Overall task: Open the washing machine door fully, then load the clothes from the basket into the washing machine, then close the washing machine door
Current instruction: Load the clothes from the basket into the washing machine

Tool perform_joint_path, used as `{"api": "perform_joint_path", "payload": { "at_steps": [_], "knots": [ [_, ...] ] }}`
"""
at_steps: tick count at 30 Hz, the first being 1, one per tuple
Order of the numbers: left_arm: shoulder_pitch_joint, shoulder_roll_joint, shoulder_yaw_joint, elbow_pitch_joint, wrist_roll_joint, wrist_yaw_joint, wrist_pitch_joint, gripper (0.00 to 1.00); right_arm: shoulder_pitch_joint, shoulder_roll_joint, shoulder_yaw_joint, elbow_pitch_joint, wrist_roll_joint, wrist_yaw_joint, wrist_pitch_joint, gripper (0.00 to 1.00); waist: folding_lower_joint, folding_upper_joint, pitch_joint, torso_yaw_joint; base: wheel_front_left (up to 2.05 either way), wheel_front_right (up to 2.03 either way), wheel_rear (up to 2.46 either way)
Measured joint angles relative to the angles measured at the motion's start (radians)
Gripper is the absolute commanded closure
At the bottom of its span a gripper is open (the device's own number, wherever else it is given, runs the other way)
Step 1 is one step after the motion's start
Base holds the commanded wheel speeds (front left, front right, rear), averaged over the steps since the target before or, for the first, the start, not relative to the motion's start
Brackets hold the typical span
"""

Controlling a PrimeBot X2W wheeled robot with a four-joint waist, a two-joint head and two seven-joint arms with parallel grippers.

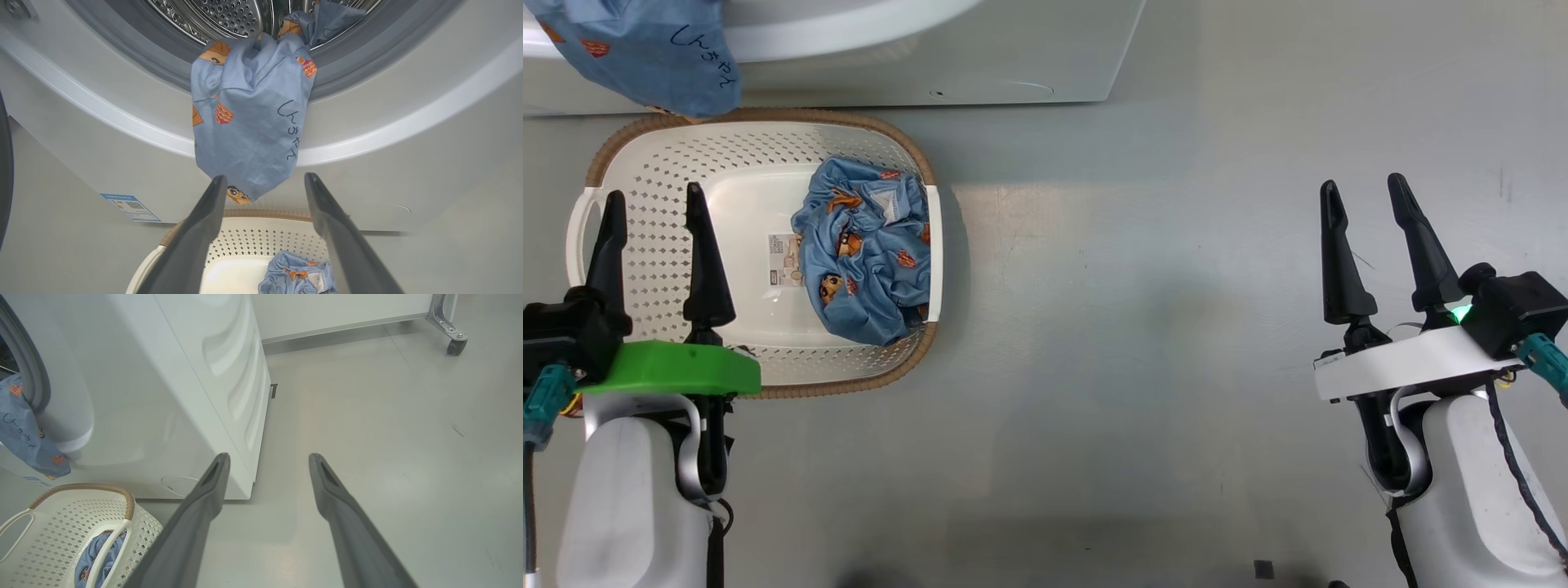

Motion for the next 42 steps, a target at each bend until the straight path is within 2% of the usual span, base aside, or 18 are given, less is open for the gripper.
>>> {"api": "perform_joint_path", "payload": {
  "at_steps": [14, 26, 42],
  "knots": [
    [-0.103, -0.002, 0.009, 0.072, 0.001, -0.001, 0.0, 0.0, -0.001, 0.001, 0.016, 0.0, 0.0, 0.0, 0.0, 0.0, 0.0, 0.0, 0.016, -0.015, 0.0, 0.0, 0.0],
    [-0.222, 0.053, 0.011, 0.173, 0.024, -0.002, 0.0, 0.0, -0.004, 0.002, 0.025, -0.006, 0.0, 0.0, 0.0, 0.0, 0.0, 0.0, 0.056, -0.039, 0.0, 0.0, 0.0],
    [-0.361, 0.09, 0.042, 0.299, 0.021, -0.002, 0.0, 0.0, -0.019, 0.002, 0.021, -0.02, 0.0, 0.0, 0.0, 0.0, 0.0, 0.0, 0.145, -0.058, 0.0, 0.0, 0.0]
  ]
}}
